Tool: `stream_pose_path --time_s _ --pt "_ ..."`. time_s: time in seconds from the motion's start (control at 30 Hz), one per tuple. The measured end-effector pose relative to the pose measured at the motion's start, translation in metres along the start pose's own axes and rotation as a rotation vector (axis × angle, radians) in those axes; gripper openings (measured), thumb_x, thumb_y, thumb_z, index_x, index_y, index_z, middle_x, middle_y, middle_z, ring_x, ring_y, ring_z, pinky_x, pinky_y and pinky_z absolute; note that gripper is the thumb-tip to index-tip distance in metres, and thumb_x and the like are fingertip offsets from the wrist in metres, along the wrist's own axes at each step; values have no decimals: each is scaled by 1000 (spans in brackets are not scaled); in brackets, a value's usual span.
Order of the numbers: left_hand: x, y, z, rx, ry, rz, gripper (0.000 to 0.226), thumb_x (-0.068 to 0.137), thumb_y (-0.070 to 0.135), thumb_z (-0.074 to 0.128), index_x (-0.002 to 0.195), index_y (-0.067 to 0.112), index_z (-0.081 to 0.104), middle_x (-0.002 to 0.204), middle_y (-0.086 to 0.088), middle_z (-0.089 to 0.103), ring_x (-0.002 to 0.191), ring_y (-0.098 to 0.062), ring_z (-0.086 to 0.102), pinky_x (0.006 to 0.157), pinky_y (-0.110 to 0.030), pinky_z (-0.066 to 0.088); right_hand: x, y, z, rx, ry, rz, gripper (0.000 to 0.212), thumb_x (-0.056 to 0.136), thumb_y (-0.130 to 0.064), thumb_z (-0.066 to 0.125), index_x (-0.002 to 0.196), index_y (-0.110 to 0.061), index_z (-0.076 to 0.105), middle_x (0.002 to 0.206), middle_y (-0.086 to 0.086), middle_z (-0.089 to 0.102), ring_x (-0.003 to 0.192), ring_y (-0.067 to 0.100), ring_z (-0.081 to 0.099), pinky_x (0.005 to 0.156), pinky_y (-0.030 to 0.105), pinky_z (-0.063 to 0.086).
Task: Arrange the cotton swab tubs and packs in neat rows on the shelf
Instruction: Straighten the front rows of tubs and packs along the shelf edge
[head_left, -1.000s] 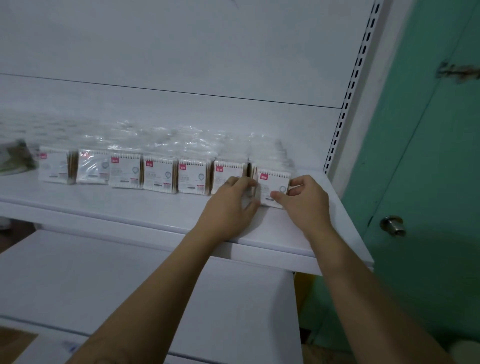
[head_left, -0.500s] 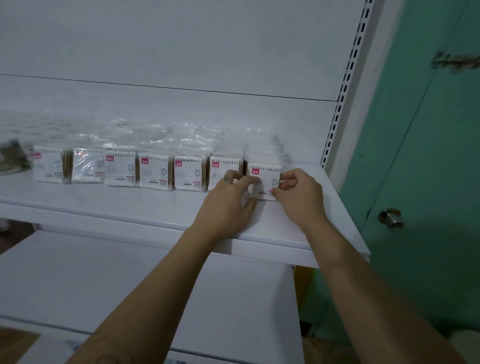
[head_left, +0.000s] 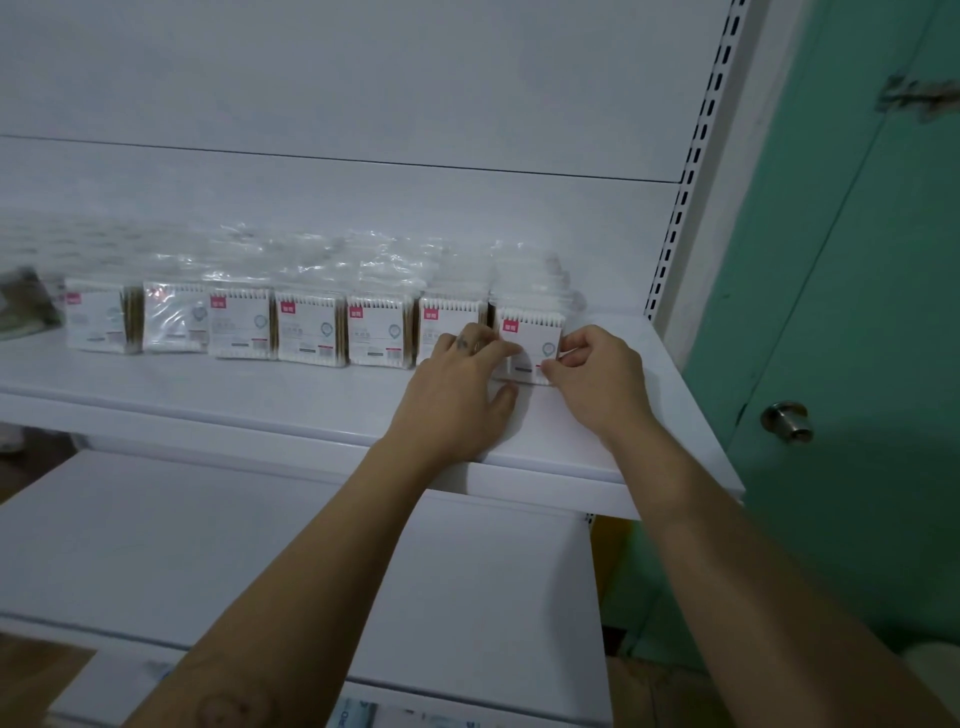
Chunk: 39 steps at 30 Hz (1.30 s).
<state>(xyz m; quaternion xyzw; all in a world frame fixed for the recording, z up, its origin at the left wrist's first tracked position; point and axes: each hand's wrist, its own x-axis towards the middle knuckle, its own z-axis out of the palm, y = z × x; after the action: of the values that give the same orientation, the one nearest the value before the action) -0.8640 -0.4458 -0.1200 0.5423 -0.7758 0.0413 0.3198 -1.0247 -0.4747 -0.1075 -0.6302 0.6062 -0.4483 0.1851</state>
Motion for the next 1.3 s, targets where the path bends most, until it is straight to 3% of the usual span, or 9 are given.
stream_pose_path --time_s 0.33,0.5,0.7,1.03,1.3 --pt "-5 1 1 -13 43 -29 36 91 27 57 127 23 58 129 -2 50 116 -21 45 91 -35 45 -7 -3 -1 41 4 38 28 84 -26 74 106 -13 63 94 -2 64 87 16 60 68 24 42" --pt "-9 4 -9 -56 112 -53 32 88 23 63 120 17 61 122 -4 55 112 -24 50 92 -37 46 -11 -11 -7 -62 161 -112 44 85 -28 71 124 -13 56 123 4 57 110 20 55 88 30 45" --pt "-27 -17 -39 5 105 -130 38 90 28 62 127 23 56 131 -2 52 120 -23 46 100 -39 41 -26 -31 -5 -235 356 -312 56 80 -27 75 128 -10 52 140 12 42 130 28 36 109 40 29" --pt "-68 -107 -105 44 155 -308 43 91 28 64 132 23 53 138 -2 49 127 -22 42 103 -36 39 -54 -96 67 -279 165 -494 60 80 -33 74 134 -19 52 147 7 37 136 26 29 113 42 24" --pt "-95 -212 -173 118 166 -350 41 88 21 68 127 20 55 132 -6 53 122 -29 45 99 -43 43 -73 -169 167 -370 5 -624 59 81 -36 74 134 -21 54 144 7 41 133 24 27 115 41 15"
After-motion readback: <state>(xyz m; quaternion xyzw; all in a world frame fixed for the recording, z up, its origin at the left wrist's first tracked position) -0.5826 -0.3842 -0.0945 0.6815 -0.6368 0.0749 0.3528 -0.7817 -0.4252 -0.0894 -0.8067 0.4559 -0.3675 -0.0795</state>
